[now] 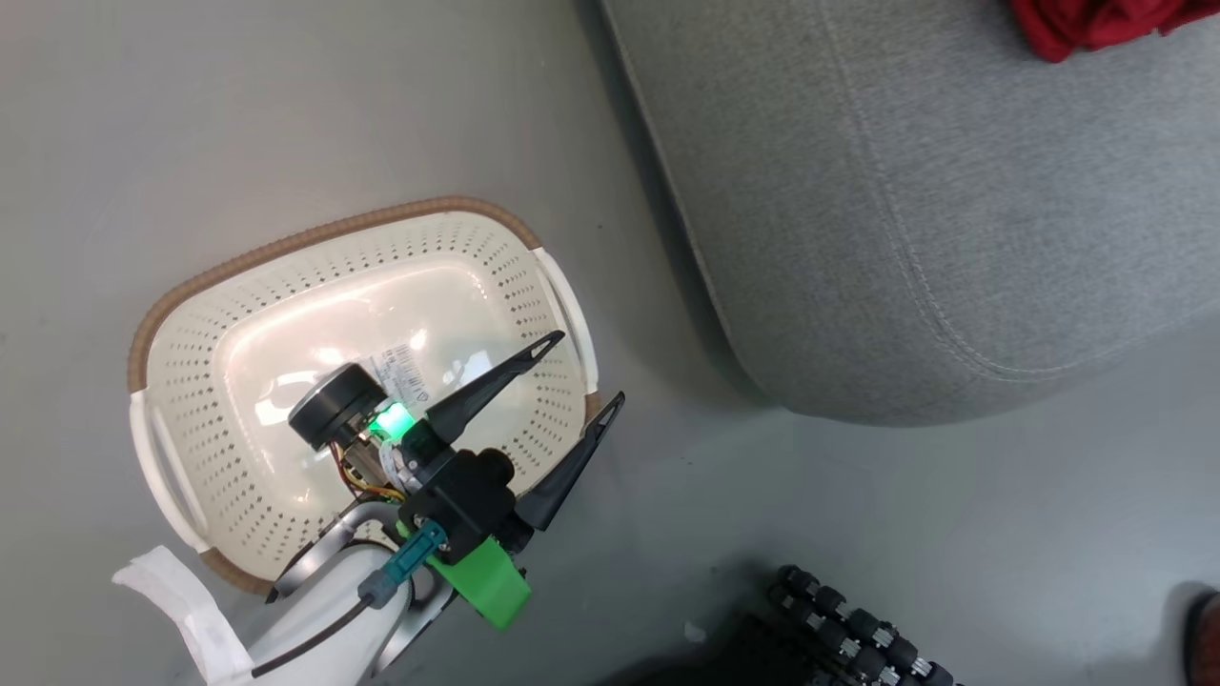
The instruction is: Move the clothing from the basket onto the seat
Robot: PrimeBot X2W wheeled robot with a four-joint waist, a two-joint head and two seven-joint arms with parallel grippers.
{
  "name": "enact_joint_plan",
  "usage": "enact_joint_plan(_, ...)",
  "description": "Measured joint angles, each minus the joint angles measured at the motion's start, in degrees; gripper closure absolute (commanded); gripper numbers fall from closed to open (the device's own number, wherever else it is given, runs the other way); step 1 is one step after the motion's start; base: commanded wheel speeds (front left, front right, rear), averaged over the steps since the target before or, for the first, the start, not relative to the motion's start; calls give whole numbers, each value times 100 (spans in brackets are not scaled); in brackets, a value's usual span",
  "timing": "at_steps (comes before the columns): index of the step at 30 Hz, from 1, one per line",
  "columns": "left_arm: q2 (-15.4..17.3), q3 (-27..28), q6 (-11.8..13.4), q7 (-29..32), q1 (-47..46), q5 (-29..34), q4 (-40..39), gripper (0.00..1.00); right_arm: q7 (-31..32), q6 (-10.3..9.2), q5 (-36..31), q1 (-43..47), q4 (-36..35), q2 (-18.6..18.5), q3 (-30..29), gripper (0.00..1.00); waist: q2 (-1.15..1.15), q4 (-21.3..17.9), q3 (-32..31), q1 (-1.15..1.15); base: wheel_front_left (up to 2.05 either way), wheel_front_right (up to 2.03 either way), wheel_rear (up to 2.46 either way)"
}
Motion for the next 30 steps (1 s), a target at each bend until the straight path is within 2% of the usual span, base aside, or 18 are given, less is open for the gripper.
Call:
enact_joint_plan(3,-16,-5,10,1,-13,21,-58,0,1,0,-179,-226,201,-272,-90,100,0,225,181,0,0,0,0)
enact_joint_plan(8,-20,18,18,0,-10,40,-97,0,1,2,-300,115,533,-330,-176,100,0,464,435,0,0,0,0)
enact_joint_plan(15,23,93,65,1,77,31,-65,0,0,4,-130,1402,1258,99,-1128,100,0,467,510,0,0,0,0)
enact_joint_plan(21,116,80,69,0,130,31,-65,0,1,3,-197,1727,1775,435,-1575,100,0,296,430,-1,0,0,0)
enact_joint_plan(22,129,76,75,0,137,31,-66,0,1,3,-197,1734,1815,492,-1649,73,0,270,419,-1,0,0,0)
enact_joint_plan(23,142,68,75,0,144,31,-65,0,1,3,-197,1742,1841,541,-1715,21,0,250,411,-1,0,0,0)
enact_joint_plan(24,155,63,75,0,156,31,-60,0,1,3,-210,1776,1863,588,-1768,0,0,230,398,-1,0,0,0)
enact_joint_plan(30,124,-9,75,1,165,-9,2,0,1,3,-354,2162,1831,806,-2051,0,0,179,214,-1,0,0,0)
